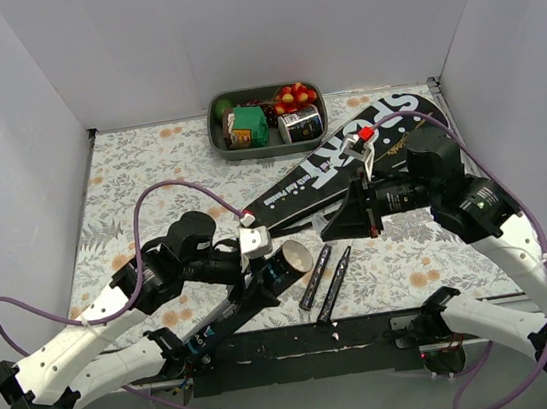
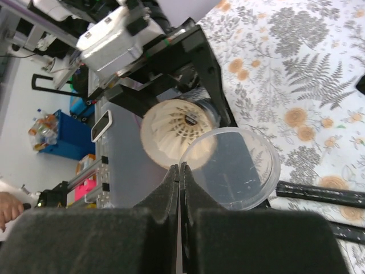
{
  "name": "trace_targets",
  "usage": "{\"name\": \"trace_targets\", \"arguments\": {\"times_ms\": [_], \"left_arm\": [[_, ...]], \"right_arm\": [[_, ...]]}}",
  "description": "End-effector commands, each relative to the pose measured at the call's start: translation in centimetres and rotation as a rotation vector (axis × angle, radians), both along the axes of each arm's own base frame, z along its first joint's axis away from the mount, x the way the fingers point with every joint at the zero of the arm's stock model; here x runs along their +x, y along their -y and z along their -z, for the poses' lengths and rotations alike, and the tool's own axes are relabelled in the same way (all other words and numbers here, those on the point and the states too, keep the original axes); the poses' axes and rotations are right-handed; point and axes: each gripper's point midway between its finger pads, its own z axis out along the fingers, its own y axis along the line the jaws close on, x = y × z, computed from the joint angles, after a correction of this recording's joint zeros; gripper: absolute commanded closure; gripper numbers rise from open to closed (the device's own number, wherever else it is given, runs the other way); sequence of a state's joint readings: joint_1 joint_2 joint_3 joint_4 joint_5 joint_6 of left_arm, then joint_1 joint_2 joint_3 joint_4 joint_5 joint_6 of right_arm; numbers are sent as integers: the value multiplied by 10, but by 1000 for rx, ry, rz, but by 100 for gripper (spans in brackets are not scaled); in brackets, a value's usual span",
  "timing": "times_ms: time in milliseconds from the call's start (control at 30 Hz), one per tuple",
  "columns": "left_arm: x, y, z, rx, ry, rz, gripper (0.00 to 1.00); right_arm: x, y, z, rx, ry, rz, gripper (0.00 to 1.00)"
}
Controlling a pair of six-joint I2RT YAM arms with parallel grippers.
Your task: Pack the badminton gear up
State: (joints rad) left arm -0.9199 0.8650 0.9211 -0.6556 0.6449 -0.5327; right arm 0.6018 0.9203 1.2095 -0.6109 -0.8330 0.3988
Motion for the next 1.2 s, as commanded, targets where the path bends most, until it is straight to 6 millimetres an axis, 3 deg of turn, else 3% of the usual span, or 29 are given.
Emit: {"name": "trace_targets", "arguments": {"times_ms": [0,467,900,1167], "left_arm": [[-9,1,-21,-57,9,40,74],[-10,-2,-20,-65,24,33,73],[-11,-5,-19,-69,32,25,72],[-12,-6,-17,-69,32,30,72]], "right_arm": [[-12,-14,-26,73,48,-54,99],[-46,-58,-7,14,26,-156,99],[-51,-69,-13,23,44,-197,99],[-55,-64,-24,42,66,-200,99]]}}
